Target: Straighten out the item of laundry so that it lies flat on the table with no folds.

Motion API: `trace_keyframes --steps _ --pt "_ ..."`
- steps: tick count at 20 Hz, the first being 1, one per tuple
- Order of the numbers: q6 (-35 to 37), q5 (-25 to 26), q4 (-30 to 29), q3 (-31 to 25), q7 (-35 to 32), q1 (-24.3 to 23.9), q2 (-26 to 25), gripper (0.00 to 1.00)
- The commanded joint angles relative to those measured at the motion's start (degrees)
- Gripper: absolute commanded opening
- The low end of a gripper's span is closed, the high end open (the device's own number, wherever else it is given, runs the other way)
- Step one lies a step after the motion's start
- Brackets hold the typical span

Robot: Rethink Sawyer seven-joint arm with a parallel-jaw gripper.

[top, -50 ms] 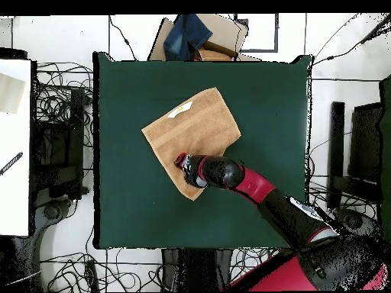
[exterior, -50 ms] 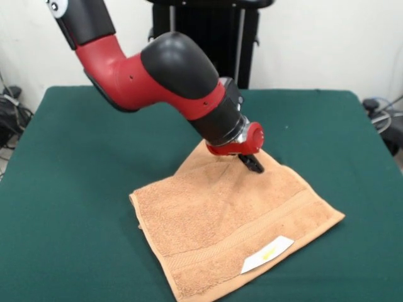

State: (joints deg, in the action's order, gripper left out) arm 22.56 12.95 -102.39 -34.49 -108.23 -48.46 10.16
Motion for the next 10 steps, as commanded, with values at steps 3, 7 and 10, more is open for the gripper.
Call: trace_keyframes --steps 3,7,10 --pt "-42.98 4.33 16.50 3.65 -15.18 19.79 -25.76 0.00" --pt "-38.53 4.43 12.67 4.21 -15.51 18.77 -22.07 0.00" --pt "-36.46 4.88 11.18 3.33 -14.68 17.12 -21.39 0.00"
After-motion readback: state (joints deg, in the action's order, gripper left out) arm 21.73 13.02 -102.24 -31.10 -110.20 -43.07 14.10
